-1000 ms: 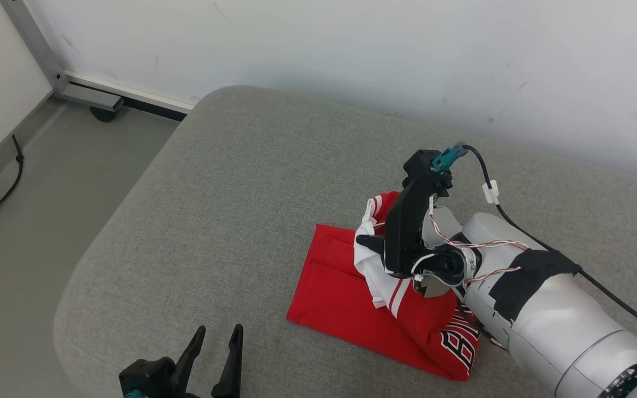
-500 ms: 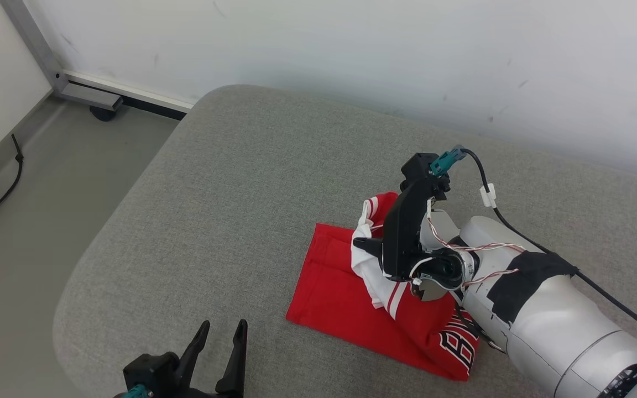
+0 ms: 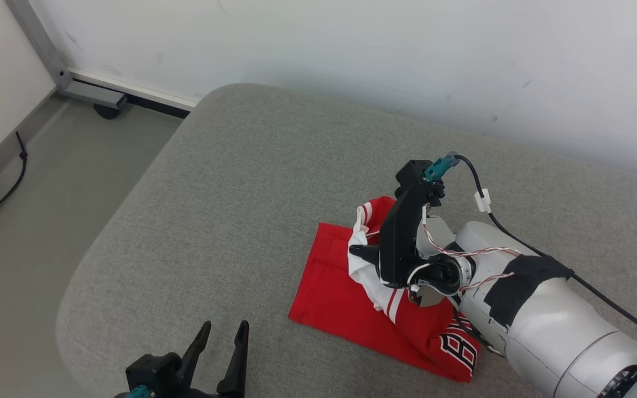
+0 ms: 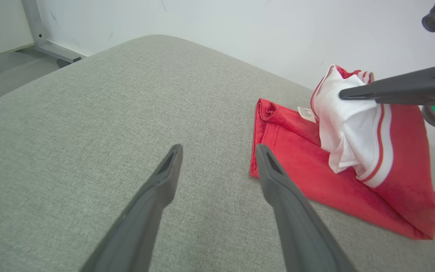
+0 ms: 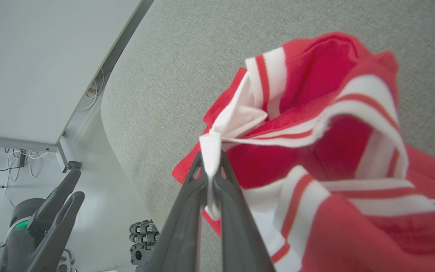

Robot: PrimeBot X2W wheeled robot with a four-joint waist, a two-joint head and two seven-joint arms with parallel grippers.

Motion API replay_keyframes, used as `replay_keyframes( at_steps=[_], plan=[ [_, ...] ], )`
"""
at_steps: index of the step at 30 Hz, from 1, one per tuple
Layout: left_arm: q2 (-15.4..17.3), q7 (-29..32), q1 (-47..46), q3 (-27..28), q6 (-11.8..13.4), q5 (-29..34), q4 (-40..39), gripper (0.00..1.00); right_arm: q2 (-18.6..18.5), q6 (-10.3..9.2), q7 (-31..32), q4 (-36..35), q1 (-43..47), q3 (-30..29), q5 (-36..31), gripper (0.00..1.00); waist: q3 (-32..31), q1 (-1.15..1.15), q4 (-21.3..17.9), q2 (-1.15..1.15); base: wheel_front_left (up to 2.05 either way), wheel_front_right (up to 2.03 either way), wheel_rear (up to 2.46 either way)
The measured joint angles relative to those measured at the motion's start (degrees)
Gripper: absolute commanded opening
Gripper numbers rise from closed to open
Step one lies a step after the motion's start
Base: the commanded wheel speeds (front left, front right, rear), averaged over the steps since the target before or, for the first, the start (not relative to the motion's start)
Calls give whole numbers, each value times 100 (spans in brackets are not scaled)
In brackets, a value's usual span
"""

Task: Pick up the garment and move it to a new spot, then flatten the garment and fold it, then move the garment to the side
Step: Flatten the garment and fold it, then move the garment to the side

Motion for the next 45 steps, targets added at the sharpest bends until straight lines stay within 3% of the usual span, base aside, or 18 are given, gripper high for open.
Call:
replay_keyframes(
  at_steps=[1,2,3,13,19,25,34,45],
  plan=[
    [-1,0,0,2,0,0,0,100,0,0,-7,9,-3,14,12,12,2,0,3,0,0,0,0],
    [-1,0,0,7,1,0,0,100,0,0,-10,20,-13,35,21,40,4,0,6,0,0,0,0],
    [-1,0,0,12,1,0,0,100,0,1,-45,26,-24,40,22,100,4,0,8,0,0,0,0],
    [31,0,1,9,-55,42,133,100,-14,162,-406,278,-252,-201,105,100,-196,0,-70,0,0,0,0],
    [122,0,32,-10,-107,53,151,100,-415,250,-839,105,-160,-407,220,100,-366,0,-209,0,0,0,0],
    [282,-5,319,119,-93,49,92,100,-751,250,-1233,-177,294,-174,-132,100,-428,0,-475,0,0,0,0],
    [238,-5,311,114,-94,52,-66,100,-1043,244,-1726,-381,953,-180,-189,100,-347,-1,-906,0,0,0,0],
    [131,-5,104,19,-108,71,-58,100,-1140,186,-1825,-435,1351,-286,-52,100,-231,0,-915,0,0,0,0]
  ],
)
